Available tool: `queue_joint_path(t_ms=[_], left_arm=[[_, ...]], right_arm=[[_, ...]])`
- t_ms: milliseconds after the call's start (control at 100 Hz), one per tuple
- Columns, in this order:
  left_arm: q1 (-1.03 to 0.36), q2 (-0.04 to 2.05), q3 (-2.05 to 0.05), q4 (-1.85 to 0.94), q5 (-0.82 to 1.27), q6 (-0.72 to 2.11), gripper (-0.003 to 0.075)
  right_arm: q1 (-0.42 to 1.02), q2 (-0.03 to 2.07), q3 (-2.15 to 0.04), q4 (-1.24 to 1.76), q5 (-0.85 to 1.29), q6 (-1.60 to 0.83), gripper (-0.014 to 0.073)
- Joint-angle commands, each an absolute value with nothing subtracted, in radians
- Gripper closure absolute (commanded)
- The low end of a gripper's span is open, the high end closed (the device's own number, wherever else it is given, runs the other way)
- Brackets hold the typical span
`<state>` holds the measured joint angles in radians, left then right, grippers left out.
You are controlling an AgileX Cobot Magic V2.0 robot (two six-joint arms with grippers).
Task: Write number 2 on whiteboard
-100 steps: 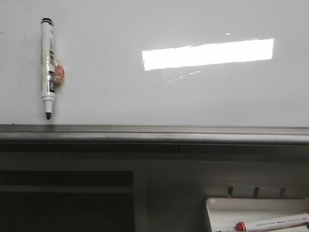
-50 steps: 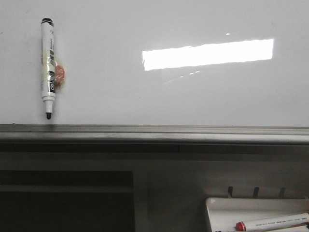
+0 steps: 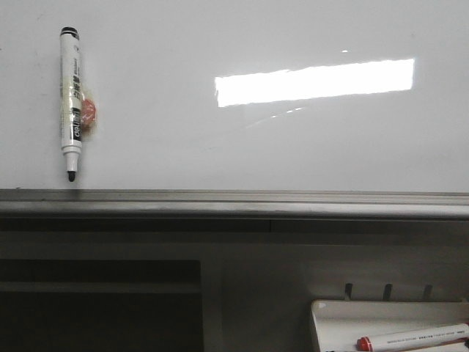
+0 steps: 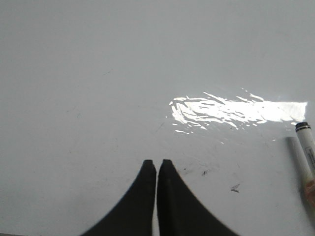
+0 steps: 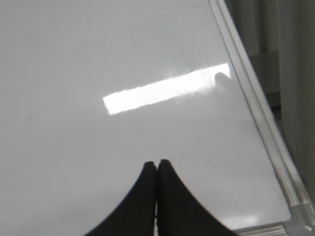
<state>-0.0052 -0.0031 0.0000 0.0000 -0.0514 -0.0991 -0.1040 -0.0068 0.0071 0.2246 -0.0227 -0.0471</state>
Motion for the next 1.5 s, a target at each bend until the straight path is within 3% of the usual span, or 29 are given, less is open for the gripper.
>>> queue_joint_path(t_ms=[0, 320, 520, 690, 780, 830, 920, 1000, 1130, 1299, 1489], left_arm=[[-0.011, -0.027, 0.007, -0.058, -0.138, -0.108, 0.0741], [-0.011, 0.105, -0.155, -0.116, 0.096, -0.108, 0.0741], [-0.013, 0.192, -0.429, -0.112, 0.384, 0.060, 0.0741], [-0.013, 0.235, -0.505, -0.126, 0.380, 0.114, 0.0731], [-0.013, 0.244, -0.507, -0.142, 0.386, 0.123, 0.0649], [-0.013, 0.246, -0.507, -0.162, 0.391, 0.131, 0.0563], [-0.013, 0.249, -0.507, -0.205, 0.384, 0.131, 0.0330], [-0.013, 0.259, -0.507, -0.205, 0.377, 0.131, 0.0232], [-0.013, 0.288, -0.503, -0.205, 0.327, 0.131, 0.0274], [-0.018, 0.347, -0.493, -0.231, 0.238, 0.132, 0.0365], [-0.125, 0.428, -0.493, -0.241, 0.226, 0.132, 0.0372]], right_arm=[[-0.086, 0.033, -0.054, 0.236, -0.049, -0.032, 0.0650], [-0.040, 0.204, -0.373, 0.236, 0.513, -0.034, 0.0649], [-0.040, 0.317, -0.456, 0.236, 0.559, -0.034, 0.0650], [-0.024, 0.330, -0.452, 0.236, 0.541, -0.034, 0.0650], [0.003, 0.330, -0.452, 0.236, 0.507, -0.034, 0.0650], [0.017, 0.330, -0.452, 0.236, 0.496, -0.034, 0.0650], [0.041, 0.330, -0.452, 0.236, 0.491, -0.034, 0.0650], [0.067, 0.330, -0.445, 0.236, 0.459, -0.034, 0.0650], [0.090, 0.330, -0.424, 0.236, 0.394, -0.034, 0.0650], [0.090, 0.330, -0.422, 0.236, 0.475, -0.034, 0.0650], [0.090, 0.330, -0.422, 0.236, 0.486, -0.034, 0.0650]])
